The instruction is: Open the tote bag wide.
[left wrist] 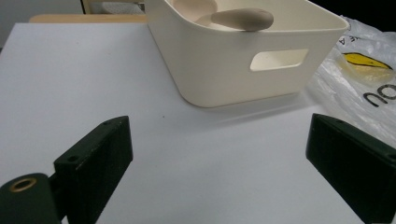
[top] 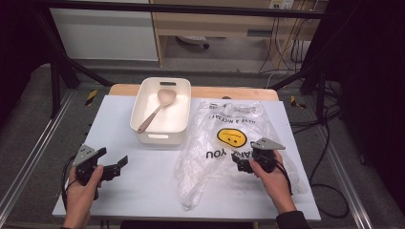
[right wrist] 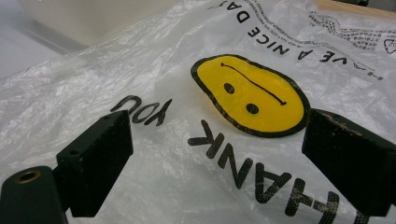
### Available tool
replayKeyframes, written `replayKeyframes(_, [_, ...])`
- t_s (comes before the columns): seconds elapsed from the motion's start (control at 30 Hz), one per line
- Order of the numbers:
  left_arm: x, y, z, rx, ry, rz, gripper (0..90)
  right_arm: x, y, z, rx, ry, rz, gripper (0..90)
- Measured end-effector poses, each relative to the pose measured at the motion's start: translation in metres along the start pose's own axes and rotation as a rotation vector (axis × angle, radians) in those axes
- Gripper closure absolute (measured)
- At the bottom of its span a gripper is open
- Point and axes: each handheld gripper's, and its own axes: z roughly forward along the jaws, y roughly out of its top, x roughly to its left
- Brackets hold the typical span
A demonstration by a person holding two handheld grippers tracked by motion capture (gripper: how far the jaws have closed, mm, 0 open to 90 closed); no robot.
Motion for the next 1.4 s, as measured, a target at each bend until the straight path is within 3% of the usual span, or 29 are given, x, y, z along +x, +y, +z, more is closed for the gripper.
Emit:
replayKeyframes(0.2, [-0.004, 0.0, -0.003, -0.029, 0.005, 0.005, 7.1, 0.006, 0.009, -0.022, -0.01, -0.016, -0.003, 7.2])
replayKeyframes(0.4, [-0.004, 0.0, 0.001, -0.014, 0.014, 0.018, 7.2, 0.002, 0.019, -0.043, -0.031, -0.043, 0.007, 6.2])
replayKeyframes(0.47, [-0.002, -0.001, 0.002, -0.005, 0.023, 0.015, 7.3, -0.007, 0.03, -0.056, -0.066, -0.06, 0.018, 6.2])
replayKeyframes(0.6, [-0.001, -0.001, 0.001, -0.009, 0.026, 0.006, 7.2, -0.02, 0.045, -0.064, -0.095, -0.079, 0.02, 6.2])
replayKeyframes(0.77, [-0.001, -0.002, 0.002, -0.001, 0.021, 0.007, 7.2, -0.034, 0.057, -0.064, -0.089, -0.08, 0.028, 6.7])
replayKeyframes(0.87, [-0.001, -0.002, 0.002, 0.014, 0.016, 0.0, 6.8, -0.056, 0.06, -0.058, -0.077, -0.093, 0.055, 7.1])
replayKeyframes(0.9, [-0.001, -0.002, 0.002, 0.014, 0.016, 0.0, 6.8, -0.056, 0.06, -0.058, -0.077, -0.093, 0.055, 7.1])
replayKeyframes(0.93, [-0.001, -0.002, 0.002, 0.014, 0.016, -0.003, 6.8, -0.066, 0.057, -0.051, -0.067, -0.106, 0.067, 7.2])
replayKeyframes(1.07, [-0.001, -0.002, 0.002, 0.013, 0.022, -0.001, 6.8, -0.079, 0.051, -0.043, -0.038, -0.127, 0.076, 8.2])
replayKeyframes(1.1, [-0.001, -0.002, 0.002, 0.012, 0.026, 0.0, 6.9, -0.089, 0.046, -0.039, -0.028, -0.135, 0.091, 9.5])
replayKeyframes(1.23, [-0.002, -0.003, 0.004, 0.031, 0.016, -0.002, 6.9, -0.103, 0.035, -0.032, -0.013, -0.16, 0.13, 11.6])
replayKeyframes(1.4, [-0.003, -0.003, 0.005, 0.032, 0.022, 0.004, 6.9, -0.114, 0.016, -0.021, 0.049, -0.214, 0.131, 12.5])
